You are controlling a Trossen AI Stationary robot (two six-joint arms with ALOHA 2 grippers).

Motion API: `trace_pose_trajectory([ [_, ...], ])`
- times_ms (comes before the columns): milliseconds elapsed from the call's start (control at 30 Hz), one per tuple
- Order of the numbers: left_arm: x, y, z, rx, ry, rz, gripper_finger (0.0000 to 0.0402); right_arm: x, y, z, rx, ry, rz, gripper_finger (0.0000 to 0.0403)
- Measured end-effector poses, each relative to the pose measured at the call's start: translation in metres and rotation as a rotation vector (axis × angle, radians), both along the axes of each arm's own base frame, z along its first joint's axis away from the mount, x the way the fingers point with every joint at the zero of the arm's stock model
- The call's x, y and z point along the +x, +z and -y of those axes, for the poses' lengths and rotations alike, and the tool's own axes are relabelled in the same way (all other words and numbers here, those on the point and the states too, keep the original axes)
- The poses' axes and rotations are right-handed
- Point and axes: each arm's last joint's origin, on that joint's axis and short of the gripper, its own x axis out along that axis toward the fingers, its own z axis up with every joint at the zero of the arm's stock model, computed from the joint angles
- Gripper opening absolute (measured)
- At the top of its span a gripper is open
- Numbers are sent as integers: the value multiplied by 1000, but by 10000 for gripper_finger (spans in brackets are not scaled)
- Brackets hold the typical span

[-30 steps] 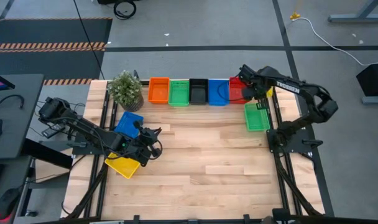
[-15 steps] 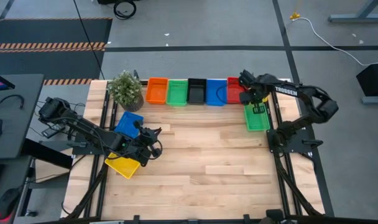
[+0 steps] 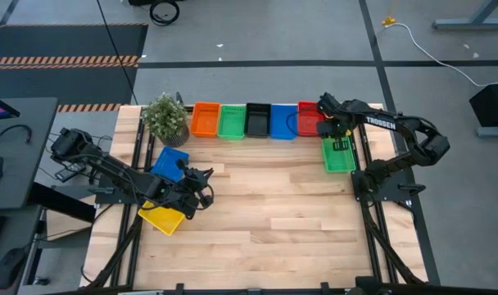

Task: Stack baskets by color
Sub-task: Move the right yellow bin to the top right of the table

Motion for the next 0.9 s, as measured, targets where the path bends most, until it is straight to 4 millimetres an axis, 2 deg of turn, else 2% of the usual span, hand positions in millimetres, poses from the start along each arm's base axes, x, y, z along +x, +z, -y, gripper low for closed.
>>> trace_pose_trajectory([
  [233,0,0,0,0,0,0,13,1,2,-3,-14,-21,0,106],
  [367,0,0,0,0,0,-1,9,3,13,-13,-47,-48,49,116],
  [500,0,0,0,-1,0,2,15,2,28,-19,-123,-149,166,113],
  [567,0,0,0,-2,0,5,18,2,34,-15,-193,-271,265,102],
  [633,0,0,0,-2,-1,4,19,-1,38,-5,-263,-481,372,80],
  [733,0,0,0,-1,-1,4,16,-9,31,16,-295,-808,493,31],
  [800,0,0,0,-1,-1,4,11,-6,24,27,-323,-898,532,9],
  [900,0,0,0,1,-2,3,9,2,11,44,-327,-1005,559,10],
])
